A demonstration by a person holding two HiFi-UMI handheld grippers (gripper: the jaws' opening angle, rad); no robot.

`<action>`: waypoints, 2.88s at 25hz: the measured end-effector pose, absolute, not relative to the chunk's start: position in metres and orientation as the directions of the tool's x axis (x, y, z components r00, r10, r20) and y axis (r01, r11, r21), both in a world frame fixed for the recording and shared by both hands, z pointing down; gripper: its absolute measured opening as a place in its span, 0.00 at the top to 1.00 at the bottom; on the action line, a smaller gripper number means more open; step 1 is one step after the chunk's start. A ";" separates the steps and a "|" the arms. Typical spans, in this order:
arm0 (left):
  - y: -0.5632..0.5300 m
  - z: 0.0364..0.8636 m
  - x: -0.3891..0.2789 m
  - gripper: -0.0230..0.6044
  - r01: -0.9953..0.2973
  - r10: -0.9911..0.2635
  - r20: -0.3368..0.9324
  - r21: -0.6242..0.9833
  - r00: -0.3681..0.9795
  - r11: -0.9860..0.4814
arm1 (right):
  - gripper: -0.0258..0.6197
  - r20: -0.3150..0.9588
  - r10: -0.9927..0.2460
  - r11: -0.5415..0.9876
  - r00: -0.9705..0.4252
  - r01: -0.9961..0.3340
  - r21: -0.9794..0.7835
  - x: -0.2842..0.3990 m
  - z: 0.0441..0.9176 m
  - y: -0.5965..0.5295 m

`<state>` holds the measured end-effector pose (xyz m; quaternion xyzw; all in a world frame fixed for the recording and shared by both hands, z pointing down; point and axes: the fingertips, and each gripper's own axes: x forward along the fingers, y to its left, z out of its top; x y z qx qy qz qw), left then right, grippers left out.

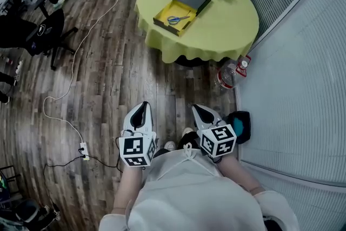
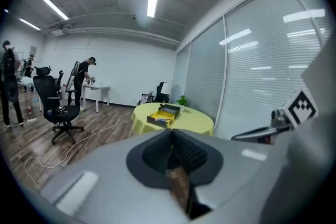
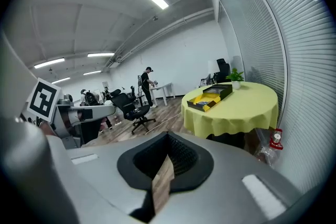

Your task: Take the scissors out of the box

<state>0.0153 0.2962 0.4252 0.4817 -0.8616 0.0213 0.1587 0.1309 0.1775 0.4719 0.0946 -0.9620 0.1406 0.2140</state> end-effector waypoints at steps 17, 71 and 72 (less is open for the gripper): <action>0.131 0.426 -0.117 0.95 -0.845 -0.812 0.338 0.081 -0.475 0.528 | 0.96 0.401 -0.060 0.944 -0.914 -0.183 -0.276 -0.034 0.467 0.015; -0.233 0.656 -0.346 0.81 -0.932 -0.399 0.871 0.159 0.287 -0.325 | 0.96 0.543 -0.603 0.528 -0.584 -0.803 -0.278 -0.231 0.549 -0.257; -0.233 0.661 -0.346 0.78 -0.929 -0.377 0.881 0.159 0.286 -0.334 | 0.96 0.545 -0.606 0.519 -0.580 -0.807 -0.281 -0.231 0.551 -0.256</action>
